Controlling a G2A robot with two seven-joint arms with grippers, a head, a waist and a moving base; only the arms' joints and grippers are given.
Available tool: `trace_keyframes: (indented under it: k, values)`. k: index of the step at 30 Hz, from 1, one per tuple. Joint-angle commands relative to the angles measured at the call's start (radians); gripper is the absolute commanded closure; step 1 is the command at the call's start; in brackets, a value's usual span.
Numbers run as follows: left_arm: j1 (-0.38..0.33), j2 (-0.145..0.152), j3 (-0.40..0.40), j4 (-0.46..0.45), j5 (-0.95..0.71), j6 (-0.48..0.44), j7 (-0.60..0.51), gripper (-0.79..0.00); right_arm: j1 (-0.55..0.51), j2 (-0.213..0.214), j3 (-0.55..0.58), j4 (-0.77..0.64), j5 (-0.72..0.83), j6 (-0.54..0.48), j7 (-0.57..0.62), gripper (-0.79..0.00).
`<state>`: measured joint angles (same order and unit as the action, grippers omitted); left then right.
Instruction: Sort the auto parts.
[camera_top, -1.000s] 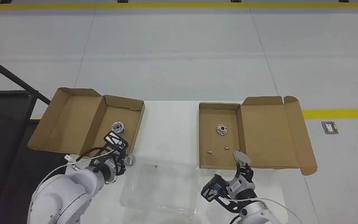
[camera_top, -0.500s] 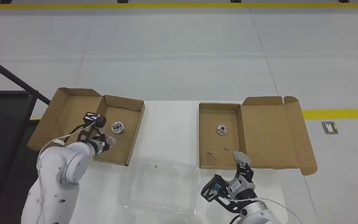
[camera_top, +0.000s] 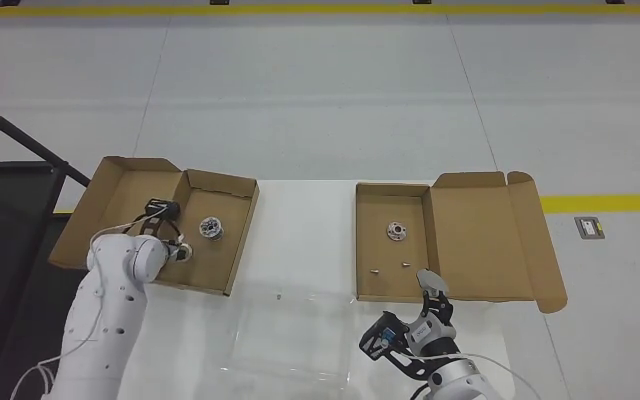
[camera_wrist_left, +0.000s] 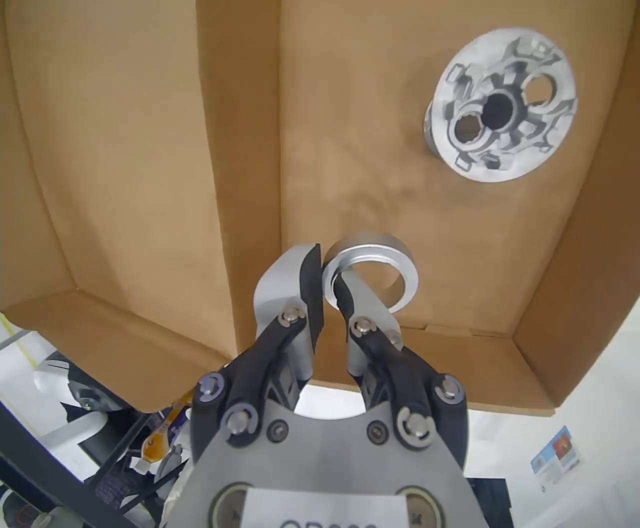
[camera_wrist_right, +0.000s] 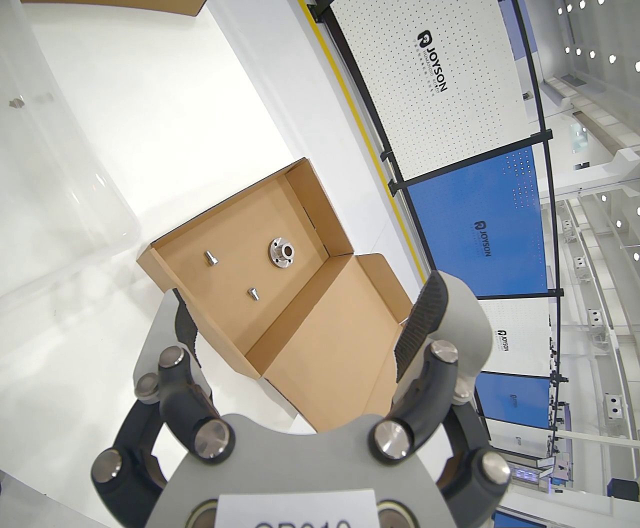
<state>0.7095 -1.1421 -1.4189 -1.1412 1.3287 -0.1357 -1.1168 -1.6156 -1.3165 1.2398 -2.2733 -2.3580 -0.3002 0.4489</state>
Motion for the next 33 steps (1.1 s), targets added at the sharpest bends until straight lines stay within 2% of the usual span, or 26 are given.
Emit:
trace_keyframes:
  k: [1,3,10,15,17,20,23,29,33]
  values:
    - [-0.006,-0.003,0.021,0.024,0.02,0.011,0.014,-0.083,0.0,0.0,0.0,0.0,0.0,0.0,0.0,-0.785]
    - [-0.012,-0.007,0.039,0.047,0.024,0.017,0.03,-0.092,0.0,0.0,0.0,0.0,0.0,0.0,0.0,-0.785]
    - [-0.03,-0.016,0.078,0.094,0.022,0.022,0.057,-0.345,0.0,0.0,0.0,0.0,0.0,0.0,0.0,-0.785]
    - [-0.017,-0.012,0.065,0.044,0.013,0.022,0.063,-0.366,0.0,0.0,0.0,0.0,0.0,0.0,0.0,-0.785]
    - [0.004,-0.007,0.041,-0.014,-0.008,0.014,0.058,-0.363,0.0,0.0,0.0,0.0,0.0,0.0,0.0,-0.785]
    - [0.064,0.005,-0.013,-0.146,-0.035,0.002,0.046,-0.369,0.0,0.0,0.0,0.0,0.0,0.0,0.0,-0.785]
    - [0.154,0.017,-0.076,-0.314,-0.06,0.004,0.026,-0.369,0.0,0.0,0.0,0.0,0.0,0.0,0.0,-0.785]
    - [0.363,0.034,-0.226,-0.638,-0.25,-0.058,-0.009,-0.388,0.0,0.0,0.0,0.0,0.0,0.0,0.0,-0.785]
    - [0.467,0.039,-0.295,-0.759,-0.364,-0.094,-0.01,-0.573,0.0,0.0,0.0,0.0,0.0,0.0,0.0,-0.785]
